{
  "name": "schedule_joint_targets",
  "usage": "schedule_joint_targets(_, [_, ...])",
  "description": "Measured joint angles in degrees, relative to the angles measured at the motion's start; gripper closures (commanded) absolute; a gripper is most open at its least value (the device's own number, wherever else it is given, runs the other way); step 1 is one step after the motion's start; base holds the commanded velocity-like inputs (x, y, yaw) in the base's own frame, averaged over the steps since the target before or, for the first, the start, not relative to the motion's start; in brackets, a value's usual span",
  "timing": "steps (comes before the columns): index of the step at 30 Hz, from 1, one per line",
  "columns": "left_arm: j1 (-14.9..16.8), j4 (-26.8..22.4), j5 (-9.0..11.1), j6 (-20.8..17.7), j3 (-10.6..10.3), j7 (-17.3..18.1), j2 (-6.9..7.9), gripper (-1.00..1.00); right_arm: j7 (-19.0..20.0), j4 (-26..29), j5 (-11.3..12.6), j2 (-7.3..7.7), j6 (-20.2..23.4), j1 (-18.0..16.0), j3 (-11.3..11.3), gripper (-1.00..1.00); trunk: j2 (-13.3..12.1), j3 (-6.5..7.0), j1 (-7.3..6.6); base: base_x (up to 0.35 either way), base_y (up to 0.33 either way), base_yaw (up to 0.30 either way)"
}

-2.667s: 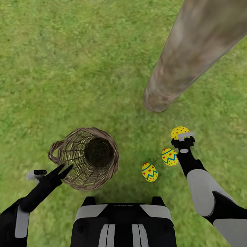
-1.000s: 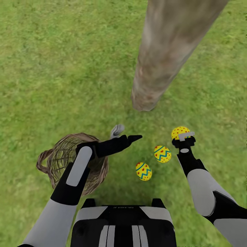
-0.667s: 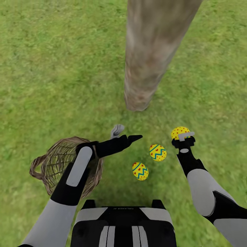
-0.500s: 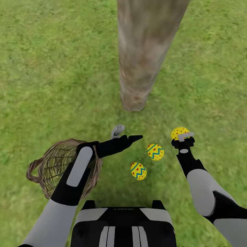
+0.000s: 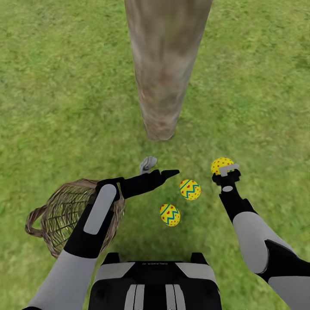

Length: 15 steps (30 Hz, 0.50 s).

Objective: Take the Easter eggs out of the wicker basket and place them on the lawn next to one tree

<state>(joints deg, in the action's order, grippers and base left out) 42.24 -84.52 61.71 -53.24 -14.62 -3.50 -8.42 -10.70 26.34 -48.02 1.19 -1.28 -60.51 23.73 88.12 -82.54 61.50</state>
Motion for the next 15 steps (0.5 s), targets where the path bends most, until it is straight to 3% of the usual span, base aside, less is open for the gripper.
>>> schedule_joint_targets(9, [0.0, -0.1, 0.0, 0.0, 0.1, 0.1, 0.07, -1.00, 0.0, 0.2, 0.1, -0.10, 0.0, 0.0, -0.3, 1.00, 0.8, -0.36, 0.44, 0.000, 0.000, 0.000])
schedule_joint_targets(12, [-0.2, 0.0, 0.3, 0.1, 0.1, 2.2, 0.25, -1.00, -0.1, 0.3, 0.1, -0.03, 0.0, 0.0, -0.3, 1.00, 0.8, -0.36, 0.44, 0.000, 0.000, 0.000])
schedule_joint_targets(15, [-0.2, 0.0, 0.4, 0.1, 0.1, 2.7, 0.28, -1.00, -0.1, 0.4, 0.1, -0.03, 0.1, 0.0, -0.3, 1.00, 0.8, -0.36, 0.45, 0.000, -0.208, 0.000])
